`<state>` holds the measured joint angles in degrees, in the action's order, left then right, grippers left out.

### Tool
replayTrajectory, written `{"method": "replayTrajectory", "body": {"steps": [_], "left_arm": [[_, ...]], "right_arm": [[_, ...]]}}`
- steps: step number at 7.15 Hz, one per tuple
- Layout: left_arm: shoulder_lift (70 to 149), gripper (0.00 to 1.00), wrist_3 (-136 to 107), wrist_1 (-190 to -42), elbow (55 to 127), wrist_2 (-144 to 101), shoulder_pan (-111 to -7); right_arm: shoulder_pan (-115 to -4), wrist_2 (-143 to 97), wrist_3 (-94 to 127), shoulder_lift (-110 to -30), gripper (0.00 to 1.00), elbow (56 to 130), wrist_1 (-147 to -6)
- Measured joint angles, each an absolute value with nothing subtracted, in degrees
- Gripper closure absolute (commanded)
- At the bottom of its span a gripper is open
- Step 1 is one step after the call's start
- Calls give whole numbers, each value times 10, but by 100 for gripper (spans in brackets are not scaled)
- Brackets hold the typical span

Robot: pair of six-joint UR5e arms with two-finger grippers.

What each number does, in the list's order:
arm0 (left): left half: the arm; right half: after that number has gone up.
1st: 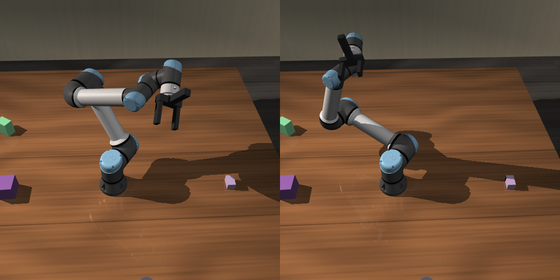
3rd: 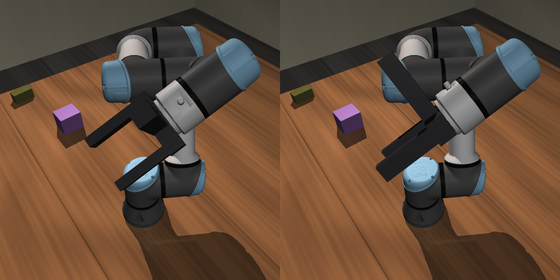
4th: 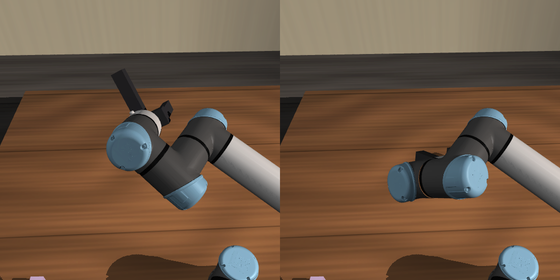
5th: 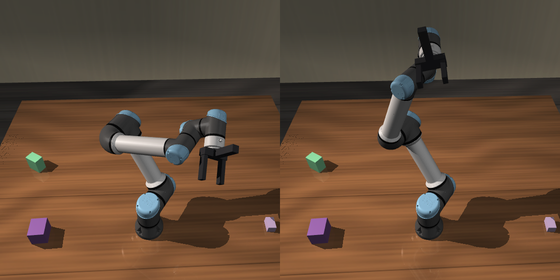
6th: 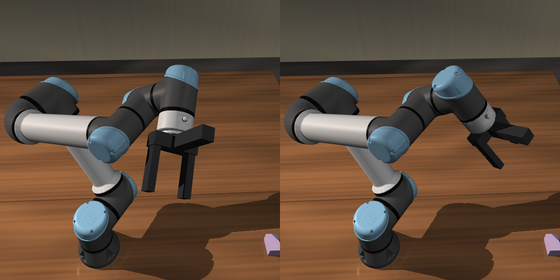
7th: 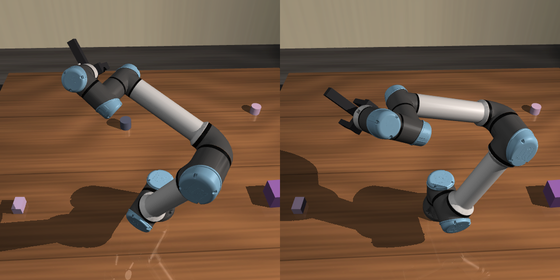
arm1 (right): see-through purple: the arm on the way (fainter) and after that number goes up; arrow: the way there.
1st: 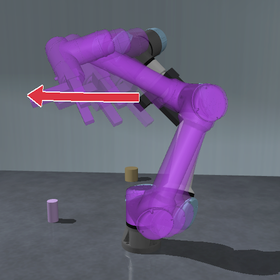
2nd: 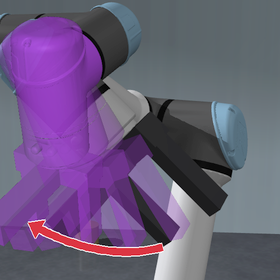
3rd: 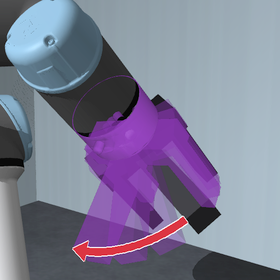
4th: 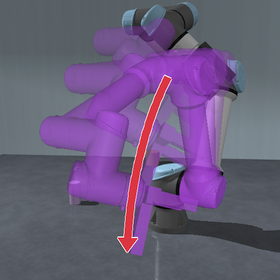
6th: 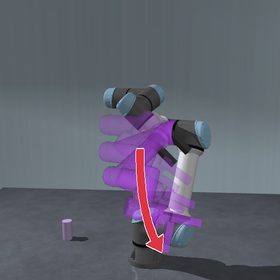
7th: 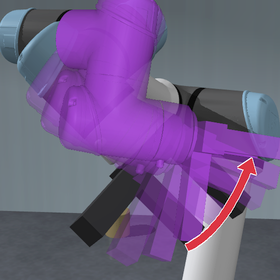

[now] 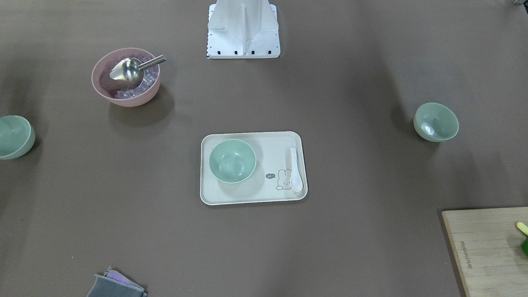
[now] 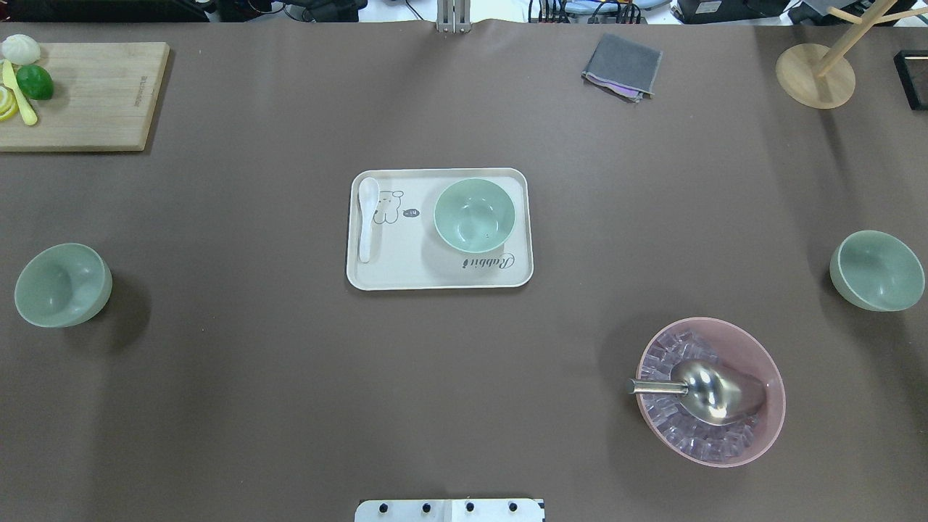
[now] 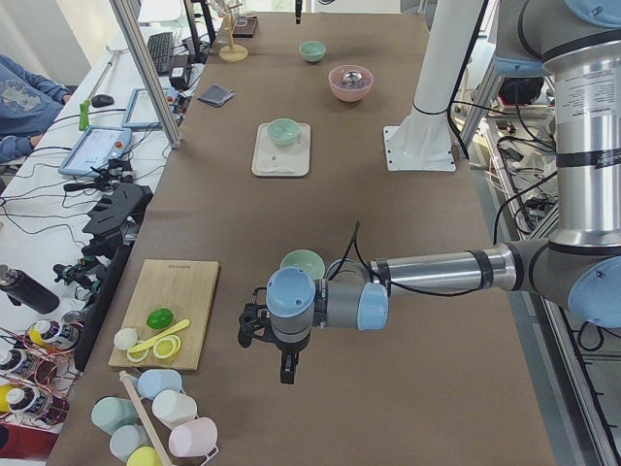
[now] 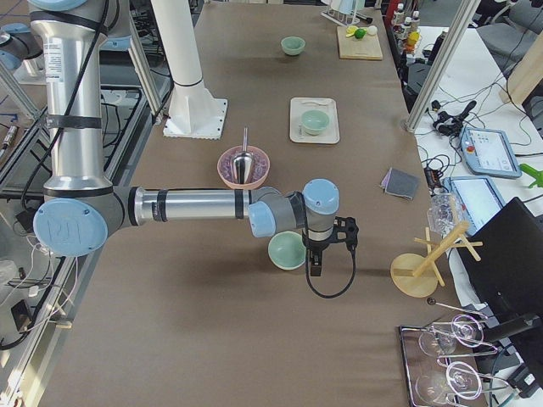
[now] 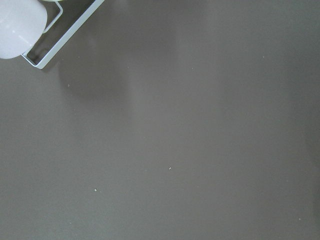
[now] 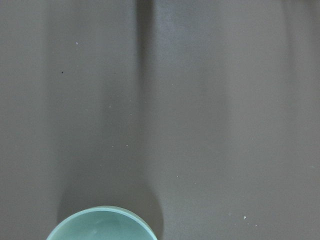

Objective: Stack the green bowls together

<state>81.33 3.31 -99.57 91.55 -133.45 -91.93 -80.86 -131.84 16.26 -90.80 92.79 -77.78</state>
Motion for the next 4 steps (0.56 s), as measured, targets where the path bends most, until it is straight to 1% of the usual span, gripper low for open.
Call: {"method": "replayTrajectory", "body": {"steps": [4], "left_arm": [[808, 2, 35, -1004, 911, -1335, -918]], "right_arm": [[-809, -1318, 163, -910, 0, 928, -776]]}}
